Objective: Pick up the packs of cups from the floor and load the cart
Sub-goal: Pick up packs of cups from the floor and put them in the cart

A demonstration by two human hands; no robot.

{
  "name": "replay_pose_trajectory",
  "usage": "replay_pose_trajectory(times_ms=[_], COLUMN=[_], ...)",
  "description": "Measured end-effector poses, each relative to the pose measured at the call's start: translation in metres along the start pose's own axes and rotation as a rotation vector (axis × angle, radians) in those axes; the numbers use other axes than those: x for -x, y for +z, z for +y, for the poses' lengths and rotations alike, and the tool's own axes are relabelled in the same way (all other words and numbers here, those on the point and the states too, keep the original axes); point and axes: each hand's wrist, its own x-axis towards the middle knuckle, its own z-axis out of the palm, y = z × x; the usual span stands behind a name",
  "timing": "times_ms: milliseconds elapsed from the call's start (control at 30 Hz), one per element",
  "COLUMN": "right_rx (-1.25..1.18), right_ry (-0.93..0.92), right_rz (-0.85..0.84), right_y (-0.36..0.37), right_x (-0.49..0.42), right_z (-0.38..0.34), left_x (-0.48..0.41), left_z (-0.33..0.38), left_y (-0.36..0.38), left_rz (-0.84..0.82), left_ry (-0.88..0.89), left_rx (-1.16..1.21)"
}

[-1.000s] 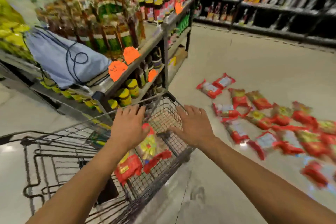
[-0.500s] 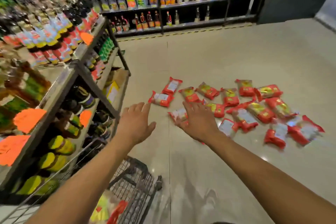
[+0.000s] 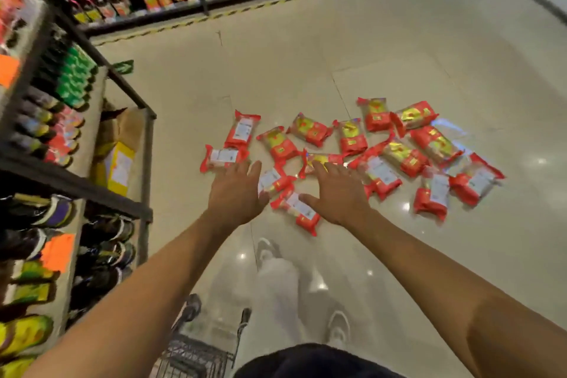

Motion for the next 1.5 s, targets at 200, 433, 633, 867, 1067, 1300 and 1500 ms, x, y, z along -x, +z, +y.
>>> replay_pose_trajectory(times_ms=[200, 433, 633, 867, 1067, 1300, 1500], right_rx=[0.054, 0.006, 0.011, -0.092, -0.232, -0.219, -0.612], right_ry=[0.070, 0.163, 0.200, 0.262, 0.406, 0.560, 0.600], right_rz=[-0.064, -0.286, -0.499, -0.679, -0.809, -0.788, -0.513], right_y=[0.036, 0.196, 0.414, 0.595, 0.672, 0.647, 0.467], right_x=[-0.148, -0.337, -0.424, -0.486, -0.516, -0.489, -0.516], right_z=[0.002, 0.029, 0.095, 0.154, 0.169, 0.150, 0.103], left_x=[-0.161, -0.359, -0.467, -0.552, -0.580, -0.495, -0.420], left_z=[-0.047, -0.101, -0.111, -0.124, -0.146, -0.159, -0.214], left_y=[0.071, 0.261, 0.483, 0.675, 0.739, 0.712, 0.567], left_rz=[-0.087, -0.263, -0.435, -0.592, -0.697, -0.574, -0.380], left_ry=[0.075, 0.126, 0.065, -0.157, -0.263, -0.591, -0.886], left_rx=[0.062, 0.013, 0.052, 0.331, 0.622, 0.846, 1.138])
